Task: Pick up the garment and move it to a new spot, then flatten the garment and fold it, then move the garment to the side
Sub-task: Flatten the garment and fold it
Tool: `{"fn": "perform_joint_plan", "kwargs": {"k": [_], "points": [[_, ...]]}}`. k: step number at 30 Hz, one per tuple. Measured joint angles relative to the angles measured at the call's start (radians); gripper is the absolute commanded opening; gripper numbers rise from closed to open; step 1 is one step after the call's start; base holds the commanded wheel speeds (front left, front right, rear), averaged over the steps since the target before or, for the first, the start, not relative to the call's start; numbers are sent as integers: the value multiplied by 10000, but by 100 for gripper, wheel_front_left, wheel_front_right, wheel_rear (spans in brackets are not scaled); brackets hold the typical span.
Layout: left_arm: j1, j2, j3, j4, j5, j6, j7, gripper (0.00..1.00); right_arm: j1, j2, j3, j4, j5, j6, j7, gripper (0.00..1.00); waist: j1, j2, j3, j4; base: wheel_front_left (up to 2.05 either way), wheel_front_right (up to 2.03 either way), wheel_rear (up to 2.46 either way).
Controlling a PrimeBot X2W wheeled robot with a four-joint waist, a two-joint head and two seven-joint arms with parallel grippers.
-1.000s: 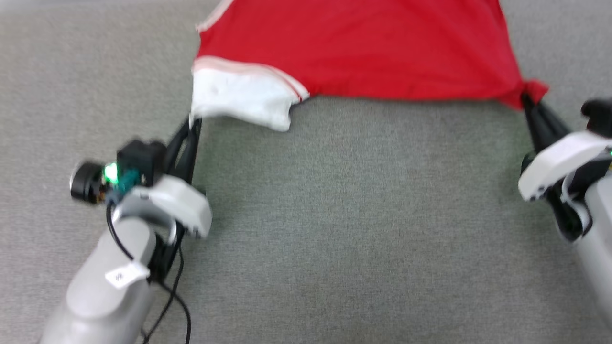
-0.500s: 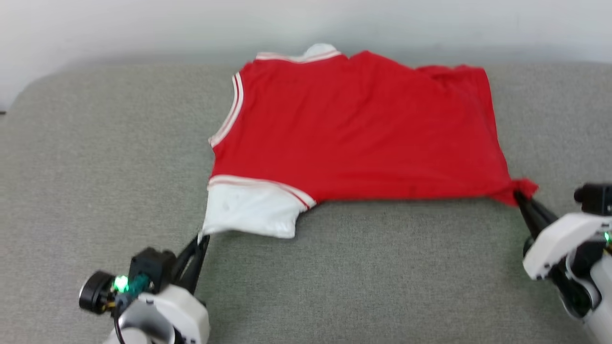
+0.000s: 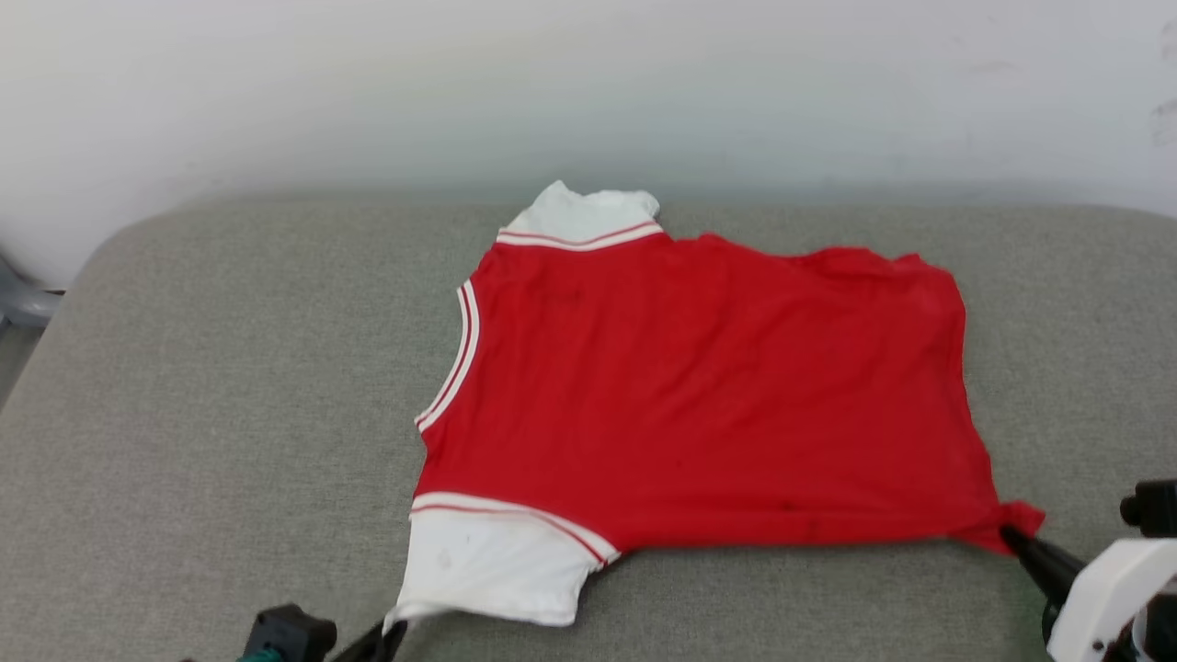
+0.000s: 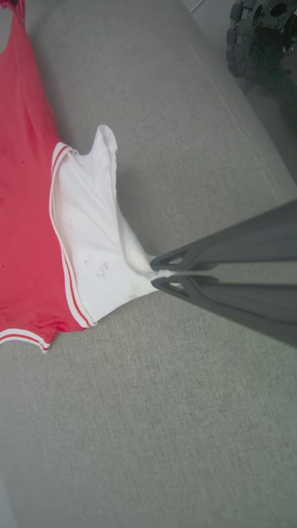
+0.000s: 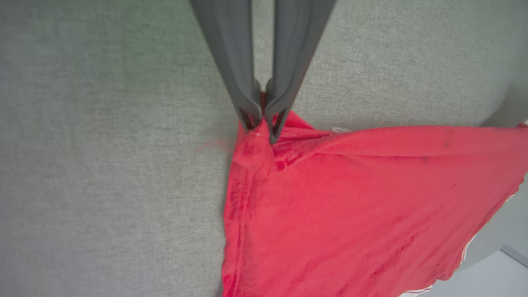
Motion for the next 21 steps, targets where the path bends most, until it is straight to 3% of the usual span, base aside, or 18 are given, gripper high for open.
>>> {"fn": "perform_joint_plan", "kwargs": {"k": [12, 21], "points": [[1347, 941, -332, -1590, -911, -357, 1170, 0, 2287, -1189, -96, -2130, 1189, -2, 1494, 0, 0, 0, -661, -47, 0, 0, 0], [350, 980, 44, -1906, -708, -332, 1158, 0, 2256, -1258, -853, -2940, 1074, -2, 2069, 0, 1, 0, -486, -271, 0, 0, 0]]}}
